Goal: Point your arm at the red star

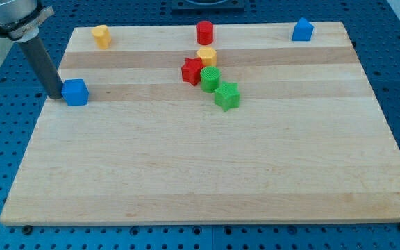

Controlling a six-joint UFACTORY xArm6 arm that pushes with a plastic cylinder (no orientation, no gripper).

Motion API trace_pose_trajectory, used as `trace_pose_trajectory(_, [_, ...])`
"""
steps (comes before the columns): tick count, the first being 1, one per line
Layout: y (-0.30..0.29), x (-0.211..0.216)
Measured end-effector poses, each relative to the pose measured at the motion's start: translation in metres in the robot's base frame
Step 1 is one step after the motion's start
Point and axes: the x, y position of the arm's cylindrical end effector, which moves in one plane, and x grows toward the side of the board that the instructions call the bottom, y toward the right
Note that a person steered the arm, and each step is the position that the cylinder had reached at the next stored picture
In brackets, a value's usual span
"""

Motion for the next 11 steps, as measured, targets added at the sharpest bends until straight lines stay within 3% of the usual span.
trace_pose_trajectory(3, [0.017,0.001])
trace_pose_trajectory(5, [-0.003,0.063])
trace_pose_trajectory(6, [0.045,0.079])
trace_pose_trajectory(8, [0.183,0.077])
trace_pose_trajectory(11, [0.21,0.002])
